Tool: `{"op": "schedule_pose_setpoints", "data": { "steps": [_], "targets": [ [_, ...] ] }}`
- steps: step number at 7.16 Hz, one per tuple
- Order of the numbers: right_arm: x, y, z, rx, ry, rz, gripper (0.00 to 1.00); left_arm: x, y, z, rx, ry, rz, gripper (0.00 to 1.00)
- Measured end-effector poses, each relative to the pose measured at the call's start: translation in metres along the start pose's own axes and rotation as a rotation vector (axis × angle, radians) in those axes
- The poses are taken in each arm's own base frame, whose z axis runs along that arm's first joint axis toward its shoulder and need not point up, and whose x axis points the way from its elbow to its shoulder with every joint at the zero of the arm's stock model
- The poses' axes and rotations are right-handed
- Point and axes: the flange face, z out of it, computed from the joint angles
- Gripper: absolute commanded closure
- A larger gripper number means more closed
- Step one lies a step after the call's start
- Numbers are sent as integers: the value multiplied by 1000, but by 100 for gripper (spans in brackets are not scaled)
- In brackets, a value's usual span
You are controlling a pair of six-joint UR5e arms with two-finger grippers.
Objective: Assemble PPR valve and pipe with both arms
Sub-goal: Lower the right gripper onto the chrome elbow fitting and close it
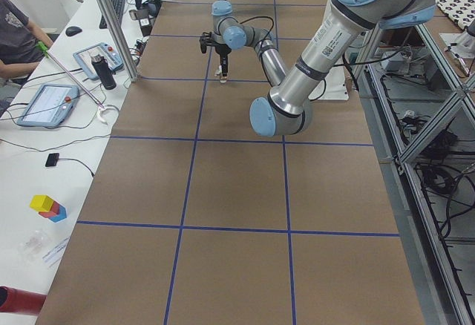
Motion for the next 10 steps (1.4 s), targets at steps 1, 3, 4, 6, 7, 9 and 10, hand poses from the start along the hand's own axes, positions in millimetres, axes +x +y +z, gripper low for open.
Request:
{"op": "schedule_pose_setpoints", "data": {
  "steps": [1, 3, 4, 6, 7, 9, 10],
  "targets": [
    [0, 0, 0, 1, 3, -1, 31, 0, 0, 0, 0, 0, 0, 23],
    [0, -1, 0, 3, 5, -4, 34, 0, 0, 0, 1, 0, 0, 23],
    [0, -1, 0, 4, 4, -6, 34, 0, 0, 0, 1, 0, -1, 23],
    [0, -1, -1, 5, 4, -8, 35, 0, 0, 0, 2, 0, -2, 23],
    [0, -1, -1, 6, 4, -8, 34, 0, 0, 0, 2, 0, -3, 23],
    [1, -2, -2, 9, 6, -4, 31, 0, 0, 0, 2, 0, -3, 23],
    [3, -2, -2, 13, 14, 1, 31, 0, 0, 0, 2, 0, -3, 23]
  ]
}}
